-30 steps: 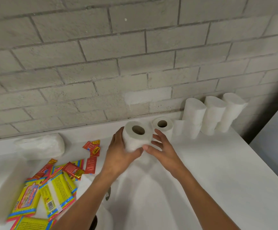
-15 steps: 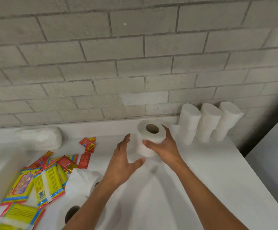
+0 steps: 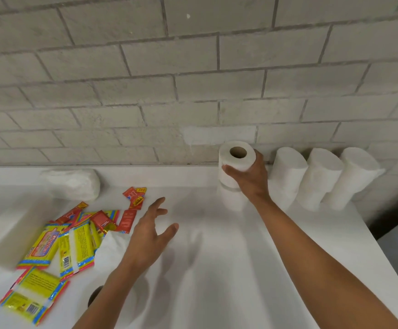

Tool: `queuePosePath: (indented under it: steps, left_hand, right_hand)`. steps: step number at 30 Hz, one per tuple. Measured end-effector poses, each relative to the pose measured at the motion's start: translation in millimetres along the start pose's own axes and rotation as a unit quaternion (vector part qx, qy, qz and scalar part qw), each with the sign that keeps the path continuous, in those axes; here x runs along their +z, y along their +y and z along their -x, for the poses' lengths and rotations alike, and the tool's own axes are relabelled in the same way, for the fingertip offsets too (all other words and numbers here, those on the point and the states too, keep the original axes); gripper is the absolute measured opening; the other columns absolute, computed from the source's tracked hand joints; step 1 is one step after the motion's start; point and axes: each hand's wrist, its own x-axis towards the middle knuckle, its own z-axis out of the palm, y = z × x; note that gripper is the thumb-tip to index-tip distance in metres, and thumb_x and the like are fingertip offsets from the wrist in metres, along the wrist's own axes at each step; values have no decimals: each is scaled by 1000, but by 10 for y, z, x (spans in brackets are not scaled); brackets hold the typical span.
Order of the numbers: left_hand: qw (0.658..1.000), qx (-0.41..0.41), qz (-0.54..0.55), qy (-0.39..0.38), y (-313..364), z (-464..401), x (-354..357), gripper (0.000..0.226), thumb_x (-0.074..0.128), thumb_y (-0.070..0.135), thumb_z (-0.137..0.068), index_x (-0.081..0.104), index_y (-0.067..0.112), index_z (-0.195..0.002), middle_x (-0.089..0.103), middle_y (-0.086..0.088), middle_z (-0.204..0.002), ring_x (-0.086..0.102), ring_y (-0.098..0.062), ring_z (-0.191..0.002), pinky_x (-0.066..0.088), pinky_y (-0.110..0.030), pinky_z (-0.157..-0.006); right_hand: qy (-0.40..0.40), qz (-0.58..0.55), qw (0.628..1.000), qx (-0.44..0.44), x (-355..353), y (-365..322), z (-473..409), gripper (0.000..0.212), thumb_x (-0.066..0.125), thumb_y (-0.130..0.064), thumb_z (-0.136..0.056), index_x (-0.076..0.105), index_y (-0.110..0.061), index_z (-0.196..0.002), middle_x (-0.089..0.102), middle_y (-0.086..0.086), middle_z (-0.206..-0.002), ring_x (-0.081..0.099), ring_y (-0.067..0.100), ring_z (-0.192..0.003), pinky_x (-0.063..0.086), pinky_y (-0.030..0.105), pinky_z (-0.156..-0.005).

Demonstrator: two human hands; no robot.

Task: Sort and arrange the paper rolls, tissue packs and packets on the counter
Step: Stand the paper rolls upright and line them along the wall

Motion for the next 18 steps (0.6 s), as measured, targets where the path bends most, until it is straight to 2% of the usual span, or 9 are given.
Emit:
queuePosePath:
  steps: [7,14,18]
  left_hand:
    - [1000,-9,8,16,-1,58,-29,71,75,31,-86,36,43,-144,55,26,-120,52,9,-117,46,-35,-102]
    - [1000,-12,13,25,-34,94,-166,69,75,27,-87,37,38,-144,58,18,-123,50,13,-117,44,-31,-101]
    - [999,-12,-9,34,-66,91,-297,70,74,27,-87,38,34,-146,59,12,-126,53,4,-119,42,-28,-100]
  right_hand:
    - [20,3,1000,0,56,106,22,84,86,-53,-58,48,-35,-131,56,-14,-127,55,7,-116,48,31,-97]
    - [6,18,1000,17,117,138,44,95,88,-46,-62,39,-26,-140,48,-7,-136,46,5,-115,38,25,-90]
    - [-15,22,1000,11,85,132,59,99,89,-48,-60,37,-26,-141,46,-8,-137,44,11,-125,39,28,-95]
